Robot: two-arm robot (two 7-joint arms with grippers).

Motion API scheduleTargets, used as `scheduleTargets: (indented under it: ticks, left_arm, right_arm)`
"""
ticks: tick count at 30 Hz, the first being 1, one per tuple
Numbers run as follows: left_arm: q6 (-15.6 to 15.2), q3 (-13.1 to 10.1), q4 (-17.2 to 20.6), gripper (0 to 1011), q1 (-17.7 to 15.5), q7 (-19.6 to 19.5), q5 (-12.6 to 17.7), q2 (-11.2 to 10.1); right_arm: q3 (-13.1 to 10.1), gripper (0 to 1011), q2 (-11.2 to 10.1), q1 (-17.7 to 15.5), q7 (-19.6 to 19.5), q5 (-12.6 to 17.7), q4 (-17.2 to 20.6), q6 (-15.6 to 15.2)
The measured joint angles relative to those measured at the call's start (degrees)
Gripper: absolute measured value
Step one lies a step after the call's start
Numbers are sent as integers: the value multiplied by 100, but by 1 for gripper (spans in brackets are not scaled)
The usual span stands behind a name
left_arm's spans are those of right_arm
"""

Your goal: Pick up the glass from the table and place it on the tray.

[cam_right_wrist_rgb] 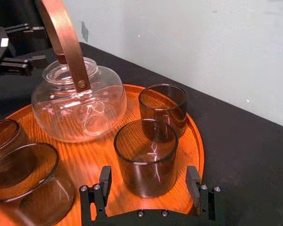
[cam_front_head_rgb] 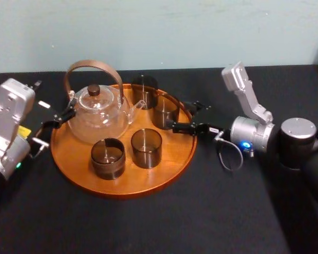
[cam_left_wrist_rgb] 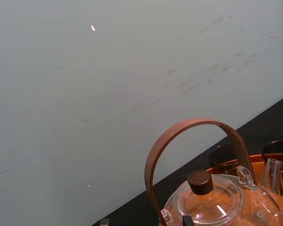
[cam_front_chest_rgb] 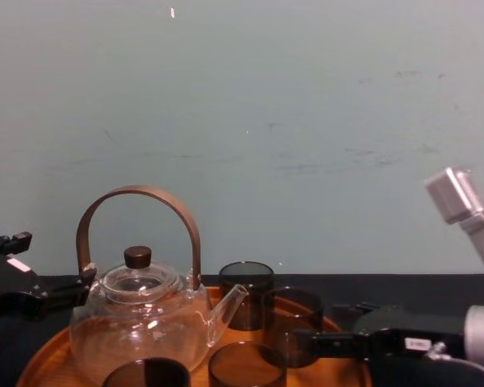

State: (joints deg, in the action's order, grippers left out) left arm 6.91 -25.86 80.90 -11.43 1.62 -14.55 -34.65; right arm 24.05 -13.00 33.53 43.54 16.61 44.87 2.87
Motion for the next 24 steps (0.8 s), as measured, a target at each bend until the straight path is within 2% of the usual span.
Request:
scheduleTargets:
  ticks: [3,6,10,12,14,15,24]
  left_arm:
    - [0,0,0,1001,0,0,0,0]
    - [0,0,0,1001,0,0,0,0]
    - [0,0,0,1001,0,0,0,0]
    - [0,0,0,1001,0,0,0,0]
    - [0,0,0,1002,0,0,0,0]
    - [0,0,0,1002,0,0,0,0]
    - [0,0,0,1001,0,0,0,0]
  right_arm:
    - [-24,1002,-140,-199,-77,52,376,-126]
    - [-71,1002,-374,-512,-214,131,926,-282]
    - [-187,1002,-593,-783,-400,232,1343,-344]
    - [-253,1002,-667,-863,-481,280,1449,-342]
    - [-431,1003,-808,-990,-652,404,1573,-306]
    - [-431,1002,-808,-990,-652,404,1573,-306]
    - [-896,1003,-1147,-1151,-1093,733,1600,-138]
